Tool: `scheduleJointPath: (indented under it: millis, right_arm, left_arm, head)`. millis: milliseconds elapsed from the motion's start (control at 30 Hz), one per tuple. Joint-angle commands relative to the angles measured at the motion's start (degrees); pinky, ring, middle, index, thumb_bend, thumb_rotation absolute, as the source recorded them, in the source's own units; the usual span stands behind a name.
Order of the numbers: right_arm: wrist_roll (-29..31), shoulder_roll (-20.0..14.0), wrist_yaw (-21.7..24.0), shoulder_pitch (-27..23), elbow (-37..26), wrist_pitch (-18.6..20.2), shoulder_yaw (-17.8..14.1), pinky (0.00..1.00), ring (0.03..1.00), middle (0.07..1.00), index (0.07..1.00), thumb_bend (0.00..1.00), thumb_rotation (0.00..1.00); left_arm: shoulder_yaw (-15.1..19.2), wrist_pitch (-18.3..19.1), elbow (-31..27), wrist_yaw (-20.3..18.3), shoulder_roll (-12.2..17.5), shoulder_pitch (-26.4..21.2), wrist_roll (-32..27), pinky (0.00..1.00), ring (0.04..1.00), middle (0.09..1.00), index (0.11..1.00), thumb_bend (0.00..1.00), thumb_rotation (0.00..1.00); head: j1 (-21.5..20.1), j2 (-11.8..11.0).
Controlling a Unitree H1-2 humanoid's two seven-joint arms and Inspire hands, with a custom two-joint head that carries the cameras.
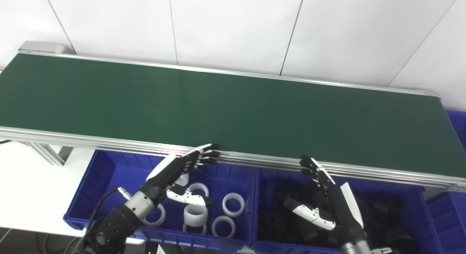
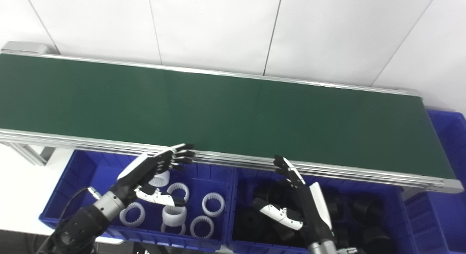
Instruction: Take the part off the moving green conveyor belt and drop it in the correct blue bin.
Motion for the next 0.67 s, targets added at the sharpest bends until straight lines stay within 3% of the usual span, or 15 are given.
scheduleJointPath:
  millis: [0, 633]
  right_arm:
    - [0.0, 0.3, -0.6, -0.5, -1.7, -0.2, 0.0, 0.76, 0.855, 0.887, 0.904, 0.78, 0.53]
    - [-0.3, 0.8, -0.4, -1.1, -0.4, 0.4, 0.3, 0.77, 0.856, 0.89, 0.909, 0.79, 0.53]
  left_arm:
    - [0.6, -2.4, -0.9, 0.0, 0.0, -0.3, -1.3, 0.75, 0.83, 0.874, 0.912, 0.9, 0.22]
    - [0.7, -3.3, 1.6, -0.3, -0.1, -1.6, -0.5, 0.76, 0.845, 0.891, 0.906, 0.91, 0.21]
  head:
    - [0.0, 0.0]
    - [0.1, -0.9]
